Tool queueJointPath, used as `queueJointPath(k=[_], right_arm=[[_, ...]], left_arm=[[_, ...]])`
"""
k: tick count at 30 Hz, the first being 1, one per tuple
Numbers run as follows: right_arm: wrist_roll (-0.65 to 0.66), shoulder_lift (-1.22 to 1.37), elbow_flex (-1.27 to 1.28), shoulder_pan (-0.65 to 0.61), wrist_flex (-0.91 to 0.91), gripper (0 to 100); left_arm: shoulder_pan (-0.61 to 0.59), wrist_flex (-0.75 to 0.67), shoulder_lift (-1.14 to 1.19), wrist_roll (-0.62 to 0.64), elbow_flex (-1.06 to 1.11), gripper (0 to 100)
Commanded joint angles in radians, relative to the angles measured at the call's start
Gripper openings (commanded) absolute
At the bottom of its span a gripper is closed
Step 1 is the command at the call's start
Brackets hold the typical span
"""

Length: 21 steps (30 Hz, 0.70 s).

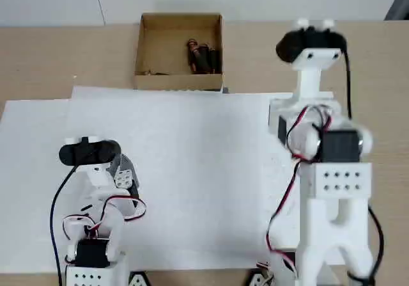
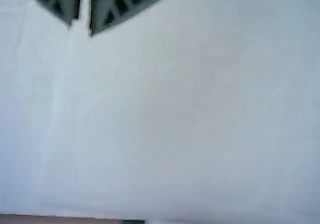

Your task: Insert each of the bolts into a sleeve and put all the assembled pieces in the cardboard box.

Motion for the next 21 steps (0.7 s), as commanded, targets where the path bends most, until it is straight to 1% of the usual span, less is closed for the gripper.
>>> queueJointPath(k=[1, 6, 12, 21], right_arm=[[-0.003, -0.101, 0.178, 0.001, -0.116, 0.2], [-0.005, -0.194, 0.411, 0.001, -0.239, 0.2], [-0.005, -0.312, 0.666, 0.001, -0.437, 0.2], [-0.005, -0.412, 0.911, 0.001, -0.596, 0.2]], left_arm=[[-0.003, 0.006, -0.009, 0.008, -0.004, 1], [-0.003, 0.006, -0.009, 0.008, -0.004, 1], [-0.003, 0.006, -0.009, 0.008, -0.004, 1], [-0.003, 0.006, -0.009, 0.008, -0.004, 1]])
